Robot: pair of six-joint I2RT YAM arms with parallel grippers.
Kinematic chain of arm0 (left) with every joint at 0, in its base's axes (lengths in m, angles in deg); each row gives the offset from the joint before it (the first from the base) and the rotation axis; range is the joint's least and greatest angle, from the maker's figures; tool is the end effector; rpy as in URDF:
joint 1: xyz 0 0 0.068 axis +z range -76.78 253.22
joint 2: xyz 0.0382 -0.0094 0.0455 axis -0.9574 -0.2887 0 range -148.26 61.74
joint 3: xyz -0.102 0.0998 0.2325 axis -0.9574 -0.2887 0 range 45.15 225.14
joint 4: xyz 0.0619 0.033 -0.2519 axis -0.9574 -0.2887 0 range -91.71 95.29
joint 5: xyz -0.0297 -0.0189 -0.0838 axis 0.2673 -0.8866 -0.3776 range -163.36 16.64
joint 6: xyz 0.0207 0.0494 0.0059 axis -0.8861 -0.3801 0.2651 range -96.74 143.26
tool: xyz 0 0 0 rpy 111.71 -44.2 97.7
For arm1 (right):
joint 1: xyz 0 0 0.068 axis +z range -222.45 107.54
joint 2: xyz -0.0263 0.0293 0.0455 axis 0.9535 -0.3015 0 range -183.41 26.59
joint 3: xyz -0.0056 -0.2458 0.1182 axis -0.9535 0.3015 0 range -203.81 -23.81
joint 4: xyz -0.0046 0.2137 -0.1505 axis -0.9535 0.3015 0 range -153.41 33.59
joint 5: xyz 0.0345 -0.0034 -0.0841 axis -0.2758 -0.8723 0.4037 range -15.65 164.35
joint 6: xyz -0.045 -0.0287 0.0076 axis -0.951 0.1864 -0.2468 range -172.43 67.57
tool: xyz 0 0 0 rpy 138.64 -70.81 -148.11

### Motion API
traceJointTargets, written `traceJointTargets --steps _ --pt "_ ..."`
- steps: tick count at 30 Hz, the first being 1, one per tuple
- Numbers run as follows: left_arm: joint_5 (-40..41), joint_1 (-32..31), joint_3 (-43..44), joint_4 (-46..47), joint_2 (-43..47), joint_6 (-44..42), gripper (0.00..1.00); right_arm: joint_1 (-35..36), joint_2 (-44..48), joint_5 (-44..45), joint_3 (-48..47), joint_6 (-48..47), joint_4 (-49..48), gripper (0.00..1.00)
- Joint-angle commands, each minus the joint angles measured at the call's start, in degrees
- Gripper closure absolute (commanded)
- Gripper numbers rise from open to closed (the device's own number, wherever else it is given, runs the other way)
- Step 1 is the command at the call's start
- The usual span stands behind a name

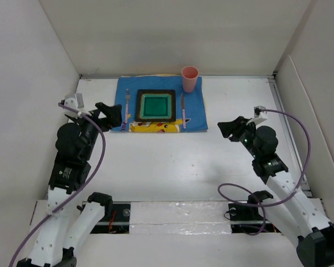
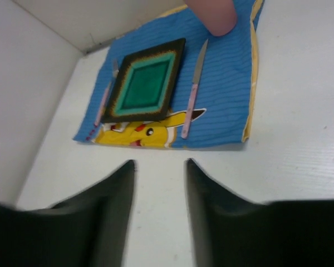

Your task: Set the dinner table for one person

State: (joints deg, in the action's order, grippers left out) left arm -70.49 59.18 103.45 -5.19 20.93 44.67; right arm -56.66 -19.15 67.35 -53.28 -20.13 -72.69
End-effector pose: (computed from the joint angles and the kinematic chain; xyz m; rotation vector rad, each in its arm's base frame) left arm 0.1407 -0.0334 0.4302 -0.1357 1.4593 -0.4693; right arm 0.1877 0.0577 0.2782 0.1568 1.7389 0.7261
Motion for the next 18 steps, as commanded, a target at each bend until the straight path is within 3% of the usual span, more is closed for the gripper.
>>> traceJointTargets --steps 1,4,9,14,18 --pt "-0.77 0.07 -9.07 -0.68 3.45 1.71 0.07 -0.32 6.07 3.31 -3.11 0.22 3.34 0.44" --pt "1.95 0.07 -12.07 -0.42 10.31 2.32 0.06 -0.32 11.0 4.54 -11.87 0.06 12.31 0.35" --pt "5.56 0.07 -10.84 0.9 18.91 3.11 0.06 -0.32 21.38 13.49 -22.11 -2.14 20.35 0.32" --pt "3.9 0.07 -14.0 2.92 22.27 3.9 0.07 -0.32 26.75 19.65 -18.79 -1.8 19.39 0.32" --pt "1.8 0.07 -14.36 1.96 20.7 4.08 0.05 -0.32 24.82 18.79 -13.68 1.19 18.42 0.32"
